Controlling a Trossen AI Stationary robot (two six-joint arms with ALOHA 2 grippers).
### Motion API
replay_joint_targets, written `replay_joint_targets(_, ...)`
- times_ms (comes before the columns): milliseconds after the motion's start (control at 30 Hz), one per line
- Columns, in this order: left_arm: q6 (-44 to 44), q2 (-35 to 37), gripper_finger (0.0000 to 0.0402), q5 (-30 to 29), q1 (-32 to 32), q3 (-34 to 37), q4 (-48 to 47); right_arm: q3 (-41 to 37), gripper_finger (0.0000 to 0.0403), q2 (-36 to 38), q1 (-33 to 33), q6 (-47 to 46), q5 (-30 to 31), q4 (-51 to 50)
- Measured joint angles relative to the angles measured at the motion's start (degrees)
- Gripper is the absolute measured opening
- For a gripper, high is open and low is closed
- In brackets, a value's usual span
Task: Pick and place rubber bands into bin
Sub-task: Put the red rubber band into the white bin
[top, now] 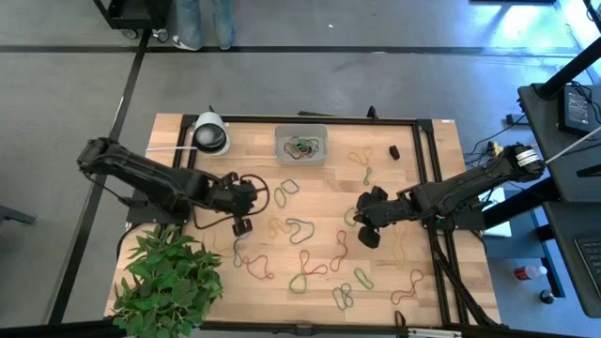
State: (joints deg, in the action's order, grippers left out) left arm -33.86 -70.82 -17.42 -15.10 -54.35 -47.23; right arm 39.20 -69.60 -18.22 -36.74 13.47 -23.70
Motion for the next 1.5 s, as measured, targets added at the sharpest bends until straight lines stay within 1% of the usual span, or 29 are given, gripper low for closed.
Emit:
replay_joint_targets(200, -10.67, -7.51, 0.0001, 0.84, -4.08, -7.16, -7.62, 0.00, 0.0008, 0.00, 0.02, 5.68, 0.02, -0.11)
replay_joint_targets(300, -15.40, -9.72, 0.0001, 0.90, -6.39, -9.05, -8.68, 0.00, 0.0008, 0.00, 0.02, 8.27, 0.02, -0.14)
replay_joint_targets(467, -24.64, -12.39, 0.0001, 1.49, -10.33, -9.46, -8.77, 0.00, 0.0009, -0.02, 0.02, 11.57, 0.01, -0.12)
replay_joint_targets(667, -32.78, -15.75, 0.0003, 3.39, -14.42, -9.46, -8.61, 0.00, 0.0009, -0.02, 0.02, 13.51, 0.01, -0.12)
replay_joint_targets(867, -39.75, -18.18, 0.0025, 4.22, -17.21, -9.46, -8.28, 0.00, 0.0009, -0.04, 0.02, 14.74, -0.02, -0.12)
replay_joint_targets(1133, -45.02, -19.52, 0.0068, 5.17, -19.58, -9.46, -7.61, 0.00, 0.0009, -0.04, 0.04, 14.74, -0.02, -0.16)
replay_joint_targets(1367, -45.10, -24.28, 0.0087, 5.85, -20.54, -9.46, -6.30, 0.00, 0.0009, -0.07, 0.04, 14.74, -0.04, -0.36)
replay_joint_targets(1500, -45.03, -27.72, 0.0093, 8.45, -20.30, -9.46, -6.16, 0.00, 0.0009, -0.07, 0.04, 14.66, -0.06, -0.45)
